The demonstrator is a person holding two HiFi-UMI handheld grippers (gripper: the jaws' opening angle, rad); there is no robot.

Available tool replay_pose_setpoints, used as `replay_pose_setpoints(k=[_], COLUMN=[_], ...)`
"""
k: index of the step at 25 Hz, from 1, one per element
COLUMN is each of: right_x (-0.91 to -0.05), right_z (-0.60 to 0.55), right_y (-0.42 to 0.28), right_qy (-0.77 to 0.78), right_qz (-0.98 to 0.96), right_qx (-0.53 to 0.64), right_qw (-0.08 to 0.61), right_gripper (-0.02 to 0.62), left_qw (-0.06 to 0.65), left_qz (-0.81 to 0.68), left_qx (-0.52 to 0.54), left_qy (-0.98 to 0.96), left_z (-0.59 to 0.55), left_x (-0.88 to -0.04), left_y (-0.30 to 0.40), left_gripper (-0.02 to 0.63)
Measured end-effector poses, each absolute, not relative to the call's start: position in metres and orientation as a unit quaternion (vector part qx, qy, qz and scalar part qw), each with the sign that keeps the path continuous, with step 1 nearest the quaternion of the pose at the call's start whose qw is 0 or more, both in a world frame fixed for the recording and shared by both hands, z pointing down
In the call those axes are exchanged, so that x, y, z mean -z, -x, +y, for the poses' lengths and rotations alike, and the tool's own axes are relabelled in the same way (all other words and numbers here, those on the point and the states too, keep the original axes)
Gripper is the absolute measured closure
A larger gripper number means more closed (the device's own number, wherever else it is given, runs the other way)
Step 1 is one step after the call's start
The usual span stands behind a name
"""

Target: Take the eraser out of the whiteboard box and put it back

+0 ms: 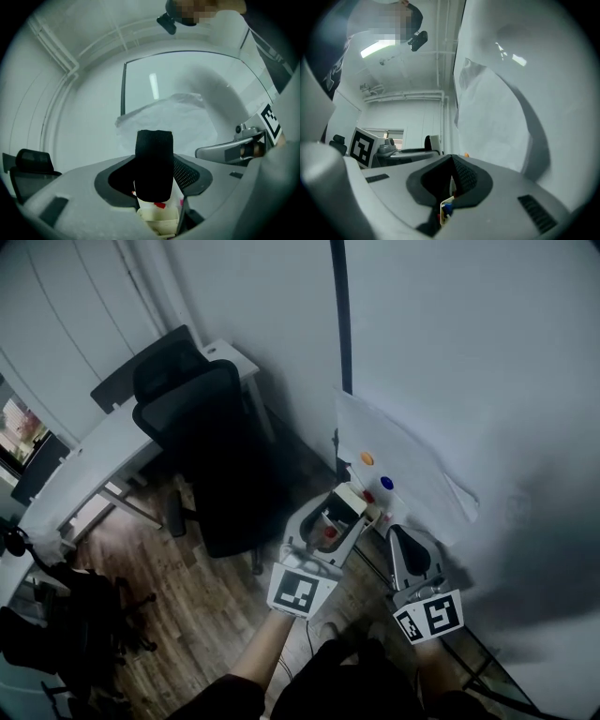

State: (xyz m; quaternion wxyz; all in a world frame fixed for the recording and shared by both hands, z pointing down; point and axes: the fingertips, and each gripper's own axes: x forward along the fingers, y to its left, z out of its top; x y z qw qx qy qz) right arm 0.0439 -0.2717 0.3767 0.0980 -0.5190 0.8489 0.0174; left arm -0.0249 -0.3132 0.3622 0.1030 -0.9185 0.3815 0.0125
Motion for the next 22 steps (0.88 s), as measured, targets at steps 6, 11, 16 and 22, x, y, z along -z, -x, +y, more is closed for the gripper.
replay_pose_setpoints(k=[6, 11, 16, 22], right_x=[-0.334, -0.313, -0.311, -0.314], right_z=[-0.265, -0.255, -0.248, -0.247], right_y=[-0.040, -0.035, -0.029, -0.032], right_qy=[0.491, 0.475, 0.465, 0.465], right_qz=[0.859, 0.864, 0.869, 0.868], right_qx=[-0.061, -0.082, -0.084, -0.083], right_qw=[0.130, 0.145, 0.149, 0.150], right_gripper=[0.592, 0.592, 0.592, 0.592], left_qw=[0.188, 0.221, 0.226, 0.204], left_qz=[0.396, 0.398, 0.409, 0.418], left_qx=[-0.022, -0.025, -0.019, -0.030], left_qy=[0.899, 0.890, 0.884, 0.885], left_z=[-0.287, -0.270, -0.262, -0.261], left_x=[-0.316, -0.300, -0.299, -0.302], left_y=[0.034, 0.041, 0.045, 0.049], left_gripper=[0.379, 0.379, 0.380, 0.380])
